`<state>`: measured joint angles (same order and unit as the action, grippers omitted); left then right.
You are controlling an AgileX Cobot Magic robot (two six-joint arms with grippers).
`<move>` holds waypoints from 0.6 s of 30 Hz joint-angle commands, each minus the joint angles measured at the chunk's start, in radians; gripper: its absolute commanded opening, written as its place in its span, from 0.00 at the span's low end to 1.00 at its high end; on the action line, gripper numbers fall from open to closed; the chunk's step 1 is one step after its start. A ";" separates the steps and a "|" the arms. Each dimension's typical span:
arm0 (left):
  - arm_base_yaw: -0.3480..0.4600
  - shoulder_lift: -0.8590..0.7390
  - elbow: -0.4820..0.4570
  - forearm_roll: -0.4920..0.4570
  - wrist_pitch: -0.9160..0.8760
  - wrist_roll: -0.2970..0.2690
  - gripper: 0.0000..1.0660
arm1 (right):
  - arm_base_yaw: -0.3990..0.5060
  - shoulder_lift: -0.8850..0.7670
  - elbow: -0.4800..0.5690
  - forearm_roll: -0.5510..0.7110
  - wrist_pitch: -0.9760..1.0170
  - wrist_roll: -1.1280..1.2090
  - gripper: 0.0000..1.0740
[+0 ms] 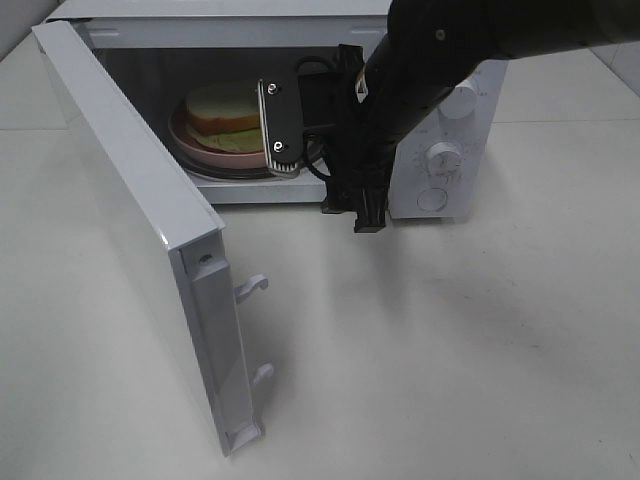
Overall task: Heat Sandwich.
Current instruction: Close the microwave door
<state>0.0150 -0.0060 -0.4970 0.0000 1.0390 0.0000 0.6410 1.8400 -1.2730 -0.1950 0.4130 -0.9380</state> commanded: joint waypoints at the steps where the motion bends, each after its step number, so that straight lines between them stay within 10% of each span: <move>1: 0.004 -0.025 0.002 0.000 -0.004 0.000 0.92 | 0.001 -0.053 0.051 -0.002 -0.019 0.021 0.71; 18: 0.004 -0.025 0.002 0.000 -0.004 0.000 0.92 | 0.001 -0.310 0.298 -0.001 -0.035 0.113 0.71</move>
<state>0.0150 -0.0060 -0.4970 0.0000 1.0390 0.0000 0.6410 1.5740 -1.0030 -0.1950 0.3860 -0.8540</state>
